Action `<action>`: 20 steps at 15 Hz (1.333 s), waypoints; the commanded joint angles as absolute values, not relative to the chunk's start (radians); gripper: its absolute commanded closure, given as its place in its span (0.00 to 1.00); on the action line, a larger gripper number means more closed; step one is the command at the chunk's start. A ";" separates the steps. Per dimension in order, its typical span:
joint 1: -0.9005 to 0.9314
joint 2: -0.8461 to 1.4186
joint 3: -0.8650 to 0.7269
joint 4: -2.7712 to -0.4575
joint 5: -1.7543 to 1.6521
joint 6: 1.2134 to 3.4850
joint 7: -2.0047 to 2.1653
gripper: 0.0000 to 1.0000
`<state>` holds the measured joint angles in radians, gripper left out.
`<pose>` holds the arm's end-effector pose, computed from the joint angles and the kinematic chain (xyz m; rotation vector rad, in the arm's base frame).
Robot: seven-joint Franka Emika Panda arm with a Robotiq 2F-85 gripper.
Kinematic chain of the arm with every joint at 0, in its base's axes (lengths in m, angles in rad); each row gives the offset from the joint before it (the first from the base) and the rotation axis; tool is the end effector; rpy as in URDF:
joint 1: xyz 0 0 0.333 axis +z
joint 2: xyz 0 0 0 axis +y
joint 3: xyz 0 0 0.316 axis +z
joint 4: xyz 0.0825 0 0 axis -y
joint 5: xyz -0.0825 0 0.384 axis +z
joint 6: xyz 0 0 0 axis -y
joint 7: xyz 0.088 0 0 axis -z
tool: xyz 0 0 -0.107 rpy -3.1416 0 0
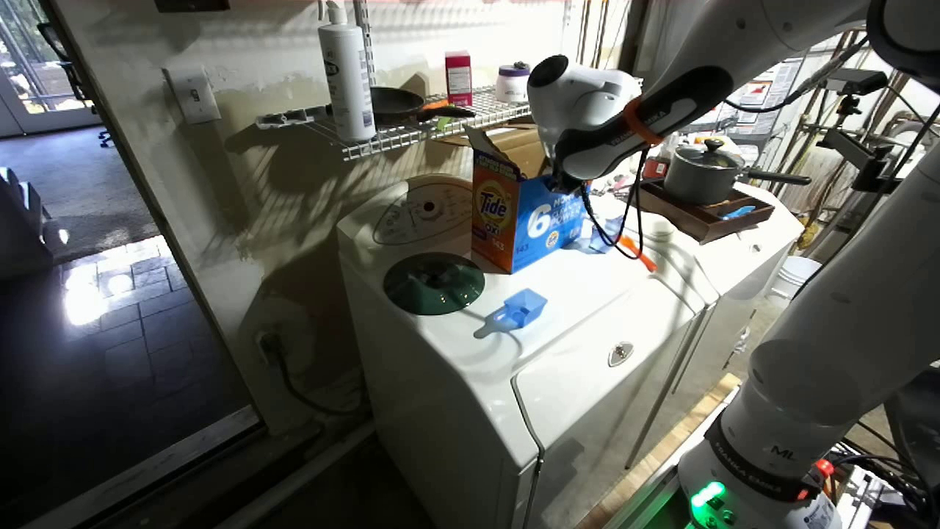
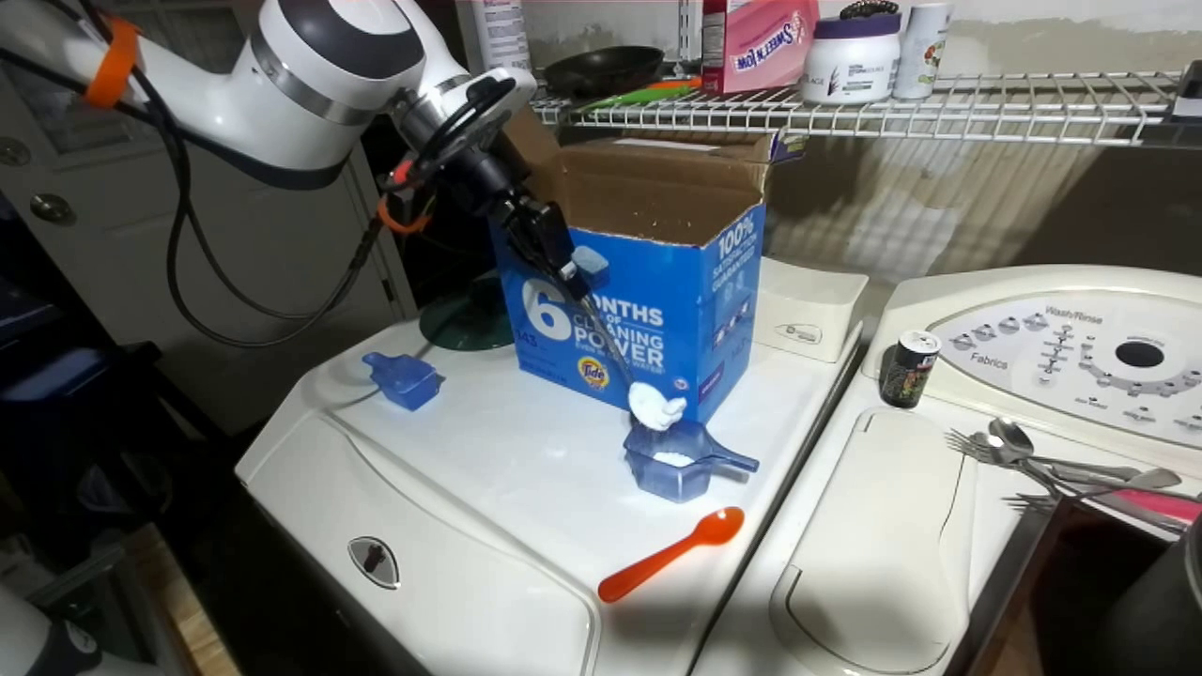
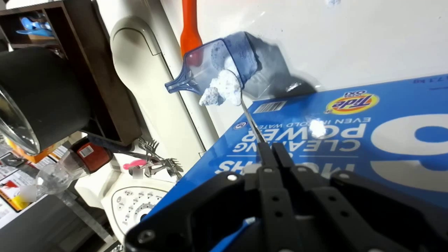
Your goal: Transfer a spoonful of contents from the blue box to the right scoop
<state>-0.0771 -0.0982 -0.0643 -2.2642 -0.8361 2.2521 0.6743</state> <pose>0.5092 -0.0936 0.4169 2.4805 -0.3726 0.3282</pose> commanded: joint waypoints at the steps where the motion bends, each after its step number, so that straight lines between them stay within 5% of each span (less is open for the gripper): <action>1: -0.092 -0.126 -0.074 -2.297 -0.809 2.289 0.680 0.99; 20: -0.134 -0.136 -0.107 -2.309 -0.753 2.393 0.675 0.99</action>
<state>-0.1219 -0.1002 -0.1017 -2.2763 -0.7801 2.3553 0.6801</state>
